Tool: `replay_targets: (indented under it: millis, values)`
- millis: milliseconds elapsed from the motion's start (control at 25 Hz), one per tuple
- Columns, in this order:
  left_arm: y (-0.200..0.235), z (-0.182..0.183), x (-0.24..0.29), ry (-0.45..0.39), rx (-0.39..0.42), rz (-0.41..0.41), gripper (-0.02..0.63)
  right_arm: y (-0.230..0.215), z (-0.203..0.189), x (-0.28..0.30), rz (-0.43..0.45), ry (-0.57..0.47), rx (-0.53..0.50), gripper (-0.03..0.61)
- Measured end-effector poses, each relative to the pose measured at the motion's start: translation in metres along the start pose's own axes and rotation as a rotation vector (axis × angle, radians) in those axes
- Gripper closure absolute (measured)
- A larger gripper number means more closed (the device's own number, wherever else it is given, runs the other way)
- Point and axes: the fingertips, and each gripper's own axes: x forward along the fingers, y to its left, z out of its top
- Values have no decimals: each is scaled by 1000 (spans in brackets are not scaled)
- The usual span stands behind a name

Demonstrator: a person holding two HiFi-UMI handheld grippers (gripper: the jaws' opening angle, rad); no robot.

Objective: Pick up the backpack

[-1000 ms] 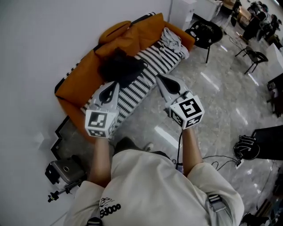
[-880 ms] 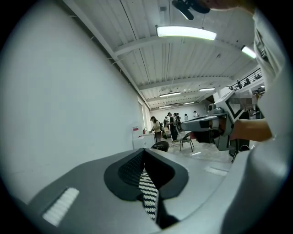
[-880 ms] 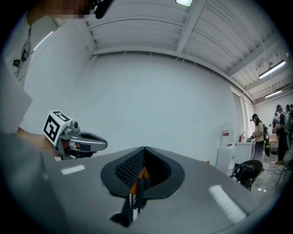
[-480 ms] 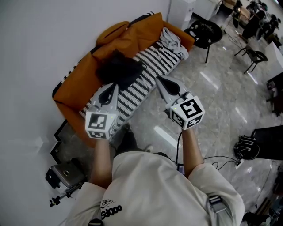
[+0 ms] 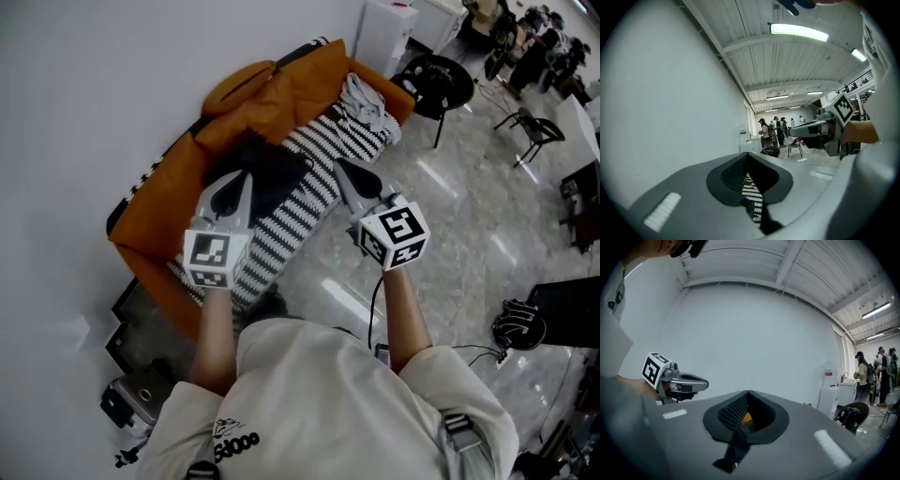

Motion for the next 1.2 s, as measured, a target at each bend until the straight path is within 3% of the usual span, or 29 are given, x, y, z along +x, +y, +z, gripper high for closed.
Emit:
replay_targets:
  millis: [520, 1200]
  values:
    - [102, -27, 76, 60, -26, 16, 603, -35, 0, 119, -16, 49, -13, 577]
    - [190, -71, 107, 113, -67, 24, 603, -27, -13, 217, -5, 130, -21, 575]
